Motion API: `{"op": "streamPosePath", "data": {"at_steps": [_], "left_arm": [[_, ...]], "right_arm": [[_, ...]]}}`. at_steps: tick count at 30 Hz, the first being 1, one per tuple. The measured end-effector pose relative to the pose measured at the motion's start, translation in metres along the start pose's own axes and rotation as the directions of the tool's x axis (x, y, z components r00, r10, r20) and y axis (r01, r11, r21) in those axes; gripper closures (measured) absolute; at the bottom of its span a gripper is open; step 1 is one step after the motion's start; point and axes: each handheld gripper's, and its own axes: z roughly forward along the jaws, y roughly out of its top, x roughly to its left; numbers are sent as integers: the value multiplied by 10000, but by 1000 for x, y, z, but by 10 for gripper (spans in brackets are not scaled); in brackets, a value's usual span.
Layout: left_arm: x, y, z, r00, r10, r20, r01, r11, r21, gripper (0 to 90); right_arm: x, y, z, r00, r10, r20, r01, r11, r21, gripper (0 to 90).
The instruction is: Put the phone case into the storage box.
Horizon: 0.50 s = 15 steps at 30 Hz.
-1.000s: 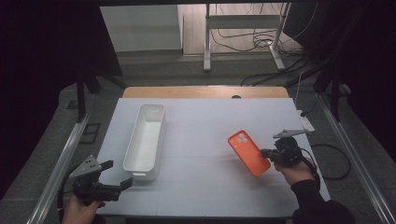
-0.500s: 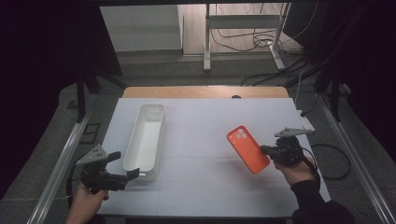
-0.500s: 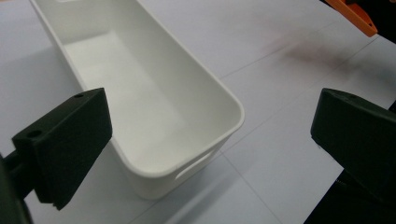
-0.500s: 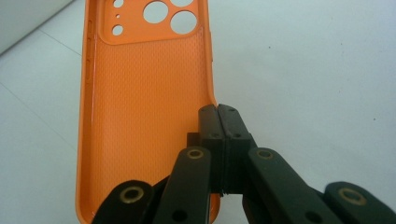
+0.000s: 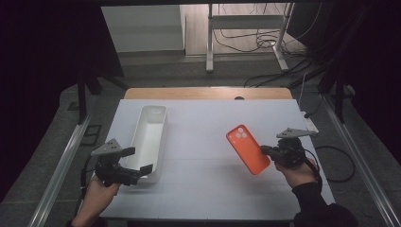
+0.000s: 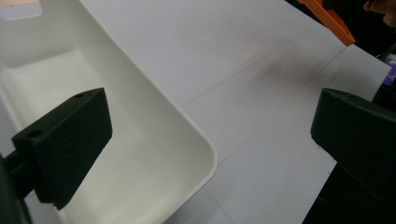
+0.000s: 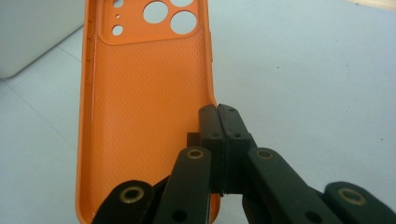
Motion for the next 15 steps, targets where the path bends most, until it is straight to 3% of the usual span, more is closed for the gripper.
{"op": "streamPosePath", "data": {"at_steps": [15], "left_arm": [[-9, 24, 30, 9956, -32, 940, 27, 10000, 52, 0]], "right_arm": [[17, 6, 0, 9991, -340, -236, 333, 9990, -287, 895]]}}
